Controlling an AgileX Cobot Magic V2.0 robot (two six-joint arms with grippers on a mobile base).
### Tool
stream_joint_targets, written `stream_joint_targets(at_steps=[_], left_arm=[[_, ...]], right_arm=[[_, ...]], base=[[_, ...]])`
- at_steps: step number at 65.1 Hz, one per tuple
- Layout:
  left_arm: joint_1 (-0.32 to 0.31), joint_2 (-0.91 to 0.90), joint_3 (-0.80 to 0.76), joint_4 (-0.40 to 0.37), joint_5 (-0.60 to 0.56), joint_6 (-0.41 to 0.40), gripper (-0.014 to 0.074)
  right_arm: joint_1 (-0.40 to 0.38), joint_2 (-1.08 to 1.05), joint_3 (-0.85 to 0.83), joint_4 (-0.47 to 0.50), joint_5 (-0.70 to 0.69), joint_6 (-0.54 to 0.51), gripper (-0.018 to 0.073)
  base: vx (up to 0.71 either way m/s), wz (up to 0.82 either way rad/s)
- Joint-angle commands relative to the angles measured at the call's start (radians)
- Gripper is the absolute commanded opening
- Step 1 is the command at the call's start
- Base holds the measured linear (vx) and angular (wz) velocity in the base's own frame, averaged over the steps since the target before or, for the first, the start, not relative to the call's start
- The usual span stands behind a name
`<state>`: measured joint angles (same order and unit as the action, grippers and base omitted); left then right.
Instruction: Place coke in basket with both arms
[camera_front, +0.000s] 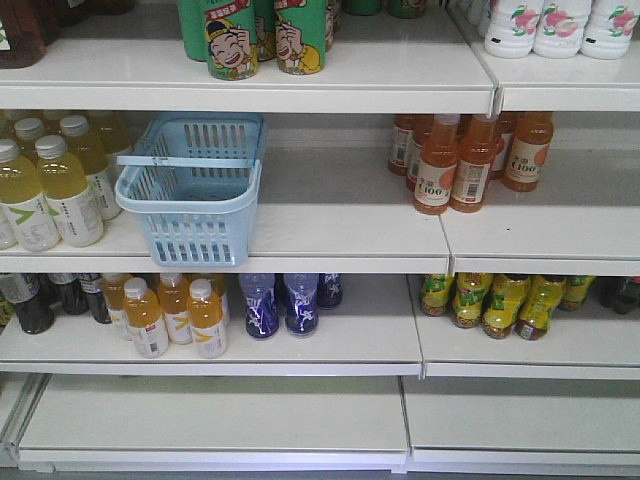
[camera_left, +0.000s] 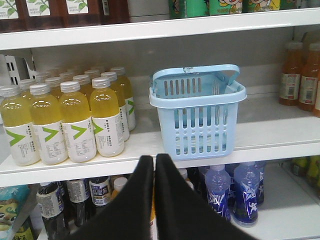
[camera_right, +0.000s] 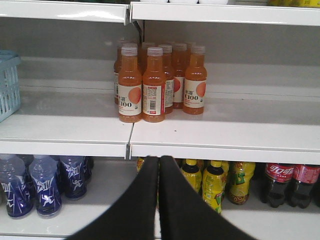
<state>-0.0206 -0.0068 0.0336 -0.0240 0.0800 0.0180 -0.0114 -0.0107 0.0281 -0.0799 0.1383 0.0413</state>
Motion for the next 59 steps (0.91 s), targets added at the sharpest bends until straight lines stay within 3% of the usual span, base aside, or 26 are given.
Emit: stream_joint_targets(at_steps=[1,59], left_arm=[[-0.002,-0.02,-0.001,-0.003,-0.069,-0.002,-0.0006],[-0.002,-0.02,-0.001,-0.003,-0.069,-0.002,-0.0006]], right_arm=[[0.002,-0.018,0.011,-0.007,-0.075,-0.005,-0.0009],[0.002,-0.018,0.011,-0.007,-0.075,-0.005,-0.0009]], base=[[0.11,0.02],[0.04,0.0]])
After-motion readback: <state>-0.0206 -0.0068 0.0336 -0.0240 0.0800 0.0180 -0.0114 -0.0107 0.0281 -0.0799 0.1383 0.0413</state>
